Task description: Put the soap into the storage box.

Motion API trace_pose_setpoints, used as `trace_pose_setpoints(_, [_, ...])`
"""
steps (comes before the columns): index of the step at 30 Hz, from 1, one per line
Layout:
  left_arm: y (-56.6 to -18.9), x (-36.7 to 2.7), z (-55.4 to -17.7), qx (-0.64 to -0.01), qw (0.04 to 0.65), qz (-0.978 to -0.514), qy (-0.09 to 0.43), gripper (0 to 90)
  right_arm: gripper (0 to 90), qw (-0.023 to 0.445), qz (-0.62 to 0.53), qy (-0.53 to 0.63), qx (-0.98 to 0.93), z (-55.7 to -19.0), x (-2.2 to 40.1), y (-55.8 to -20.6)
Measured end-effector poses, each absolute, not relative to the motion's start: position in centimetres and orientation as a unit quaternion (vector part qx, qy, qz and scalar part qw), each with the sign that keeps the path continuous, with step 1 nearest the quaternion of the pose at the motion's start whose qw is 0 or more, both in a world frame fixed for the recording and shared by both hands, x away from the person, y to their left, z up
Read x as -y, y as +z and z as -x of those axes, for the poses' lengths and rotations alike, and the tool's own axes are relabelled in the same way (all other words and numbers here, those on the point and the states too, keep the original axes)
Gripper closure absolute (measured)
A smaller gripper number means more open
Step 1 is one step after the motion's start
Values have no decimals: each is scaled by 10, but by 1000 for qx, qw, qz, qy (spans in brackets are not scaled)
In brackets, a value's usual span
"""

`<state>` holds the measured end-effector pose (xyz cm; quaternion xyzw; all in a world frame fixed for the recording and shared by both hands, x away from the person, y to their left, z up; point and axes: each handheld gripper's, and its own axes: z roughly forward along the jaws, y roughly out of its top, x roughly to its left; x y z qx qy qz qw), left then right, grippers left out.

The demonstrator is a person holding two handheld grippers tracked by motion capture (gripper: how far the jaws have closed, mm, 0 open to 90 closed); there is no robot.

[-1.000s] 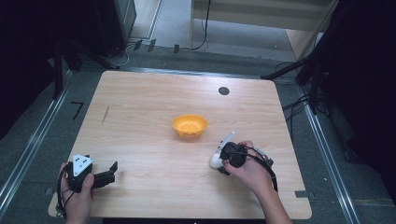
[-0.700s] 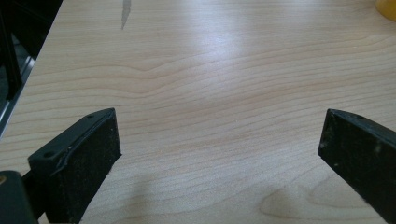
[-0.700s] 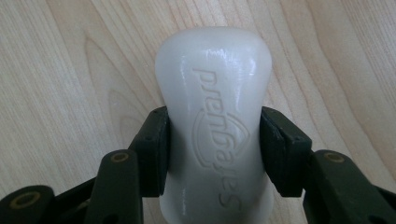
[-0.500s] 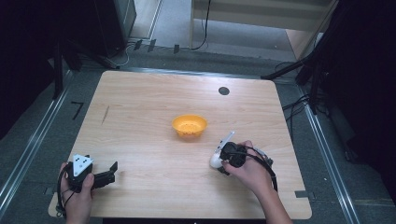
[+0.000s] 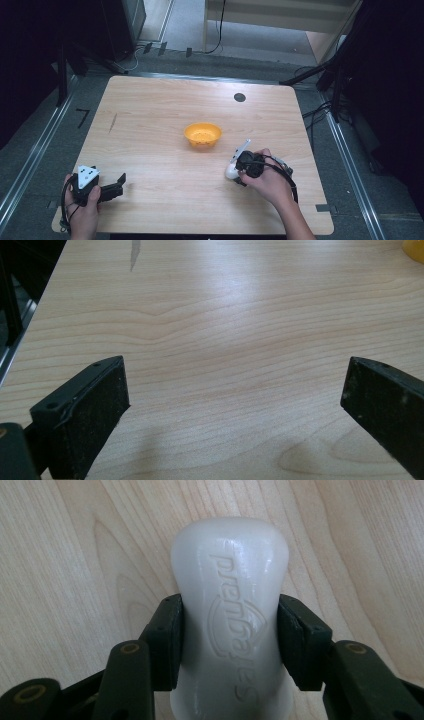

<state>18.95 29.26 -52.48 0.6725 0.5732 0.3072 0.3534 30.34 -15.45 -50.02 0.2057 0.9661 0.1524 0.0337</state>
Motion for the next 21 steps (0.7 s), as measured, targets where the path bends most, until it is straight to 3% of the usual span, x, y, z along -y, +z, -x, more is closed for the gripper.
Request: trace_pose_setpoints(21, [-525,-293,-190,-572,354,-673,307,0,505,35,-185,160,-969,-307,154,-493])
